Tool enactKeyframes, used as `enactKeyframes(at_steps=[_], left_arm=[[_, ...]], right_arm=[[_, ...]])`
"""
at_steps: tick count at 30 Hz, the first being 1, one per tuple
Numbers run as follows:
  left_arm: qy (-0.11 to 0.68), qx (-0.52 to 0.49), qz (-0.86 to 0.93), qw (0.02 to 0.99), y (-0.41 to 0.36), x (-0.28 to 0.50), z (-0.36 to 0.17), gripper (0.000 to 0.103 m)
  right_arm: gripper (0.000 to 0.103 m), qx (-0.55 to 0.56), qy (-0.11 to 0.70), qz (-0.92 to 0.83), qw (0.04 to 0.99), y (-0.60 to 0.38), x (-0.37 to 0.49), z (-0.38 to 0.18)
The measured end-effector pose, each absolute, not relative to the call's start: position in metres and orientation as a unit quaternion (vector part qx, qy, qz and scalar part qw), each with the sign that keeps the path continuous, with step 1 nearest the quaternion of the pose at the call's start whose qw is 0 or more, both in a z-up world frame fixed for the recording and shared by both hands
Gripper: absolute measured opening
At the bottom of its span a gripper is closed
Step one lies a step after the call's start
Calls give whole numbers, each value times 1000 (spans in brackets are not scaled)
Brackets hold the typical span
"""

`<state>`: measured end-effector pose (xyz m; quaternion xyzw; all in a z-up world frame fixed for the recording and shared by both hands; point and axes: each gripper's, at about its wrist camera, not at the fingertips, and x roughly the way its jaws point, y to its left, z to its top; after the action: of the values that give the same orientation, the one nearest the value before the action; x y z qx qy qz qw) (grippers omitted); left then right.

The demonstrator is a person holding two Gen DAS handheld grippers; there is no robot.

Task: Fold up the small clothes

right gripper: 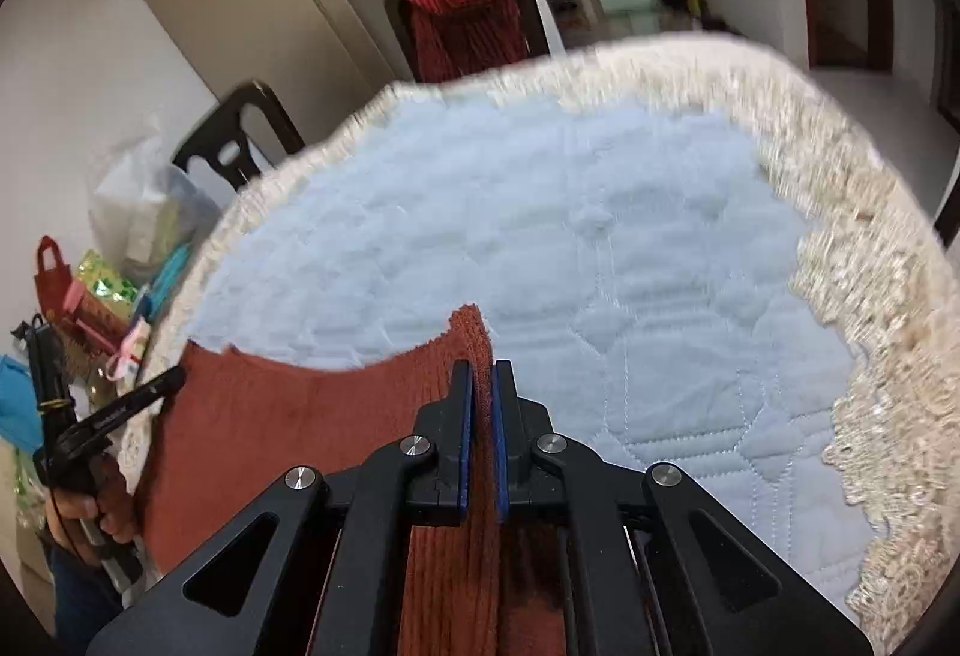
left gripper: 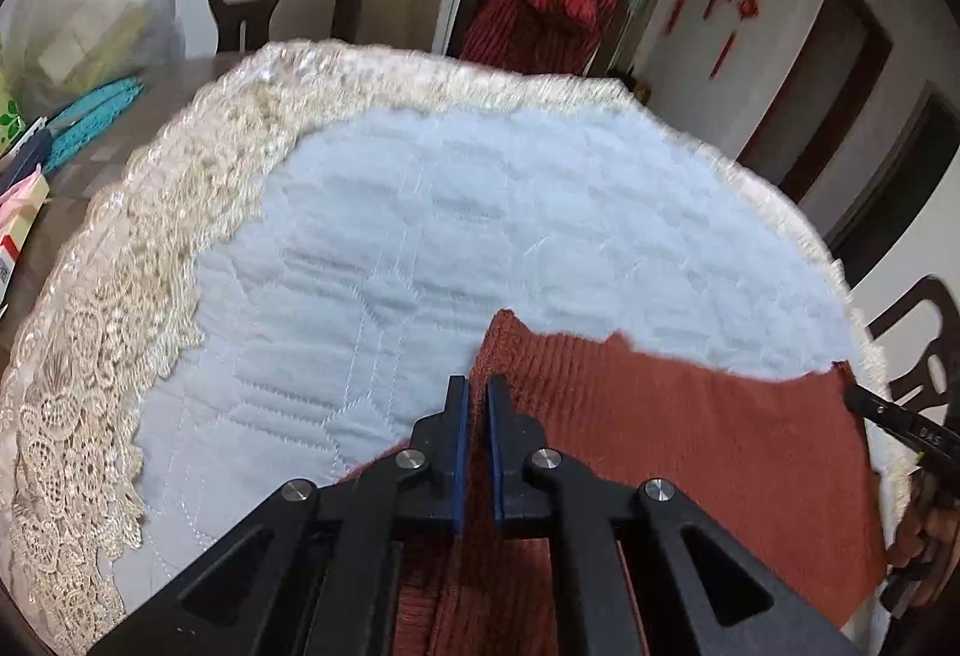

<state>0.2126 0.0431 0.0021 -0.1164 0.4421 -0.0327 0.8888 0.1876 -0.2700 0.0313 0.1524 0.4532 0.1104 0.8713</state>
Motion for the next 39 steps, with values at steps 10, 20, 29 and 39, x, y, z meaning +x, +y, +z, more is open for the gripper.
enactKeyframes(at_steps=[10, 20, 29, 39], left_arm=[[388, -96, -43, 915, 33, 132, 40, 18], [413, -32, -151, 898, -57, 65, 7, 19], [409, -47, -171, 895, -70, 55, 18, 22], [427, -46, -192, 882, -96, 64, 9, 26]], right_arm=[[16, 123, 403, 134, 897, -256, 108, 70], [16, 55, 424, 199, 882, -187, 45, 39], [15, 42, 417, 186, 889, -192, 32, 46], [15, 113, 431, 181, 877, -221, 28, 28]])
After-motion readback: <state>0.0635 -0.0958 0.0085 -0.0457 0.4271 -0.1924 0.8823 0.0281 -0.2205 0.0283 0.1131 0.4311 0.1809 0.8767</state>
